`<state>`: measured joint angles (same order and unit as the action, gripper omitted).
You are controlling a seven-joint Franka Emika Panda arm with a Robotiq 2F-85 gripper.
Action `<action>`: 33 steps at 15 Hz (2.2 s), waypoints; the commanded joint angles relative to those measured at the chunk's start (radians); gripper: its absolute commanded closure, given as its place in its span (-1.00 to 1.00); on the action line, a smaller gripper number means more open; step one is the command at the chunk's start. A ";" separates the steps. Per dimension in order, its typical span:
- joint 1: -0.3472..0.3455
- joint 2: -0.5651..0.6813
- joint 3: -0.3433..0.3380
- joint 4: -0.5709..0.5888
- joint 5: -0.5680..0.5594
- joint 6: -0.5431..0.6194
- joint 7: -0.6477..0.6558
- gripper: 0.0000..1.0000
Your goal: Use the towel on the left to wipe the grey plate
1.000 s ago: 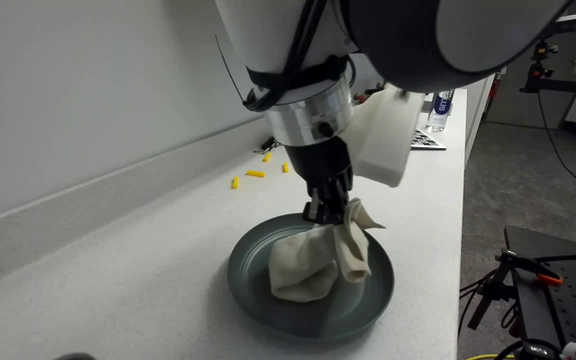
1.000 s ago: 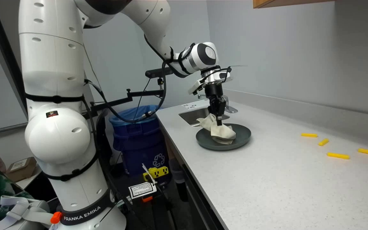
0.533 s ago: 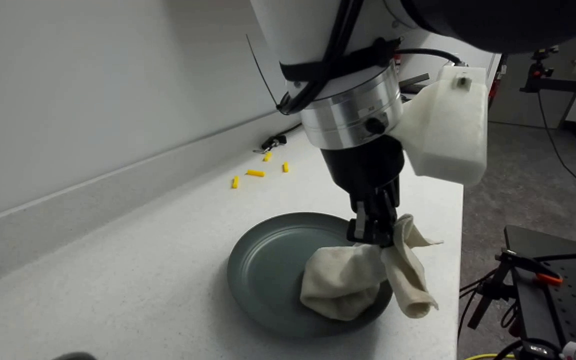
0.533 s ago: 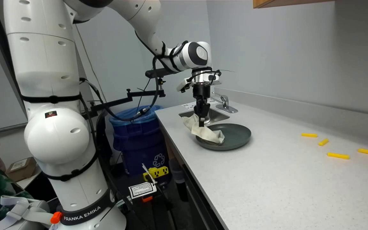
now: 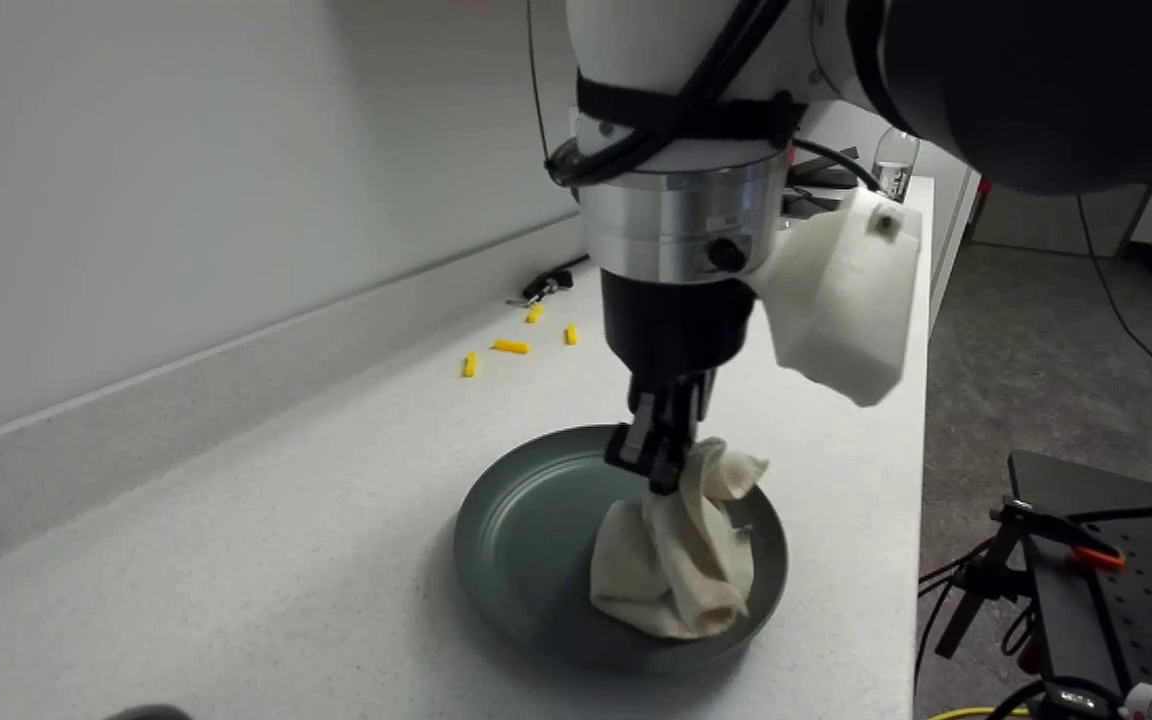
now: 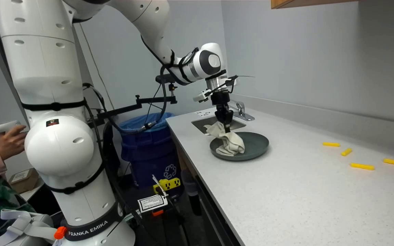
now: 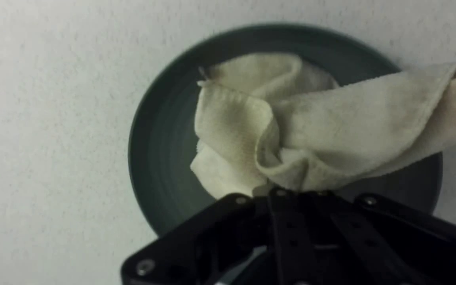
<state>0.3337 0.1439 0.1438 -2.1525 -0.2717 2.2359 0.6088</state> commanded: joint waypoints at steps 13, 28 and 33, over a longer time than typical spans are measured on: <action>0.004 0.079 -0.058 0.365 -0.447 -0.135 0.234 0.97; 0.004 0.101 0.005 0.425 -0.611 -0.456 0.523 0.35; -0.002 0.103 0.018 0.432 -0.590 -0.461 0.526 -0.39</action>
<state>0.3363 0.2280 0.1450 -1.7576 -0.8643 1.8051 1.1204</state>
